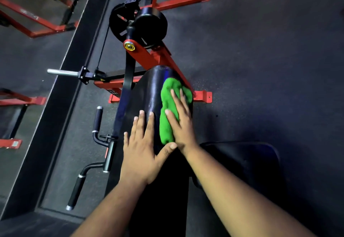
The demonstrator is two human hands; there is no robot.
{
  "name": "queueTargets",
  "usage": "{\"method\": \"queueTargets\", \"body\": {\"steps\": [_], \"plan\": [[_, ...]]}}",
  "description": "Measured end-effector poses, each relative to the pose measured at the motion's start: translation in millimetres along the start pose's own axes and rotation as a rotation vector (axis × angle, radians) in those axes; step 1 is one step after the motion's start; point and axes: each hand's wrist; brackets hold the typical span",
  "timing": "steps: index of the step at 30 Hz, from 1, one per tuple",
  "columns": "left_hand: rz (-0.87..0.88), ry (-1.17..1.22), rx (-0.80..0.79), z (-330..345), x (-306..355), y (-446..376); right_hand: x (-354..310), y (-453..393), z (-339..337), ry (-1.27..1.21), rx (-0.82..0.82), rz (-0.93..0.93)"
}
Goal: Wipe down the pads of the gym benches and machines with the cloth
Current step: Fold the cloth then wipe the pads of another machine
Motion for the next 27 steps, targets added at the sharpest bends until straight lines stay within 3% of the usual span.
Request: {"method": "queueTargets", "body": {"steps": [2, 6, 10, 13, 15, 18, 19, 22, 25, 27], "plan": [[-0.002, -0.002, -0.004, -0.7, 0.7, -0.6, 7.9, 24.5, -1.0, -0.033, -0.021, 0.000], [0.001, -0.002, -0.005, -1.1, 0.2, -0.8, 18.4, -37.8, 1.1, -0.094, -0.022, -0.002], [-0.009, -0.010, -0.007, 0.3, 2.1, -0.1, 57.7, -90.8, -4.2, -0.429, 0.006, 0.437], [-0.013, 0.004, 0.002, 0.1, 1.5, 0.4, 92.5, -58.4, -8.3, -0.456, 0.051, 0.484], [-0.011, 0.006, 0.011, 0.3, 1.2, -0.4, 116.8, -5.1, -5.0, -0.333, 0.044, 0.489], [-0.004, 0.022, 0.022, 0.4, 2.8, -1.8, 80.8, 52.7, -0.1, -0.298, 0.020, 0.447], [-0.003, 0.030, 0.027, 0.1, 2.2, -2.1, 60.0, 44.1, -5.8, -0.347, -0.020, 0.376], [-0.003, 0.074, 0.048, -0.3, -0.5, -0.8, 5.4, -27.4, -3.6, -0.195, 0.048, 0.138], [-0.014, 0.162, 0.110, 1.4, -1.9, 1.9, -14.9, -68.0, -5.5, -0.117, 0.076, 0.147], [-0.030, 0.218, 0.170, 0.5, -4.4, 6.5, -23.1, -49.5, -6.5, -0.103, 0.050, 0.154]]}}
Point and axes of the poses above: each hand's wrist, its own y-axis away from the middle knuckle, its own z-axis out of the palm, x = y × z, and after that the axes turned 10 degrees about z, right-handed
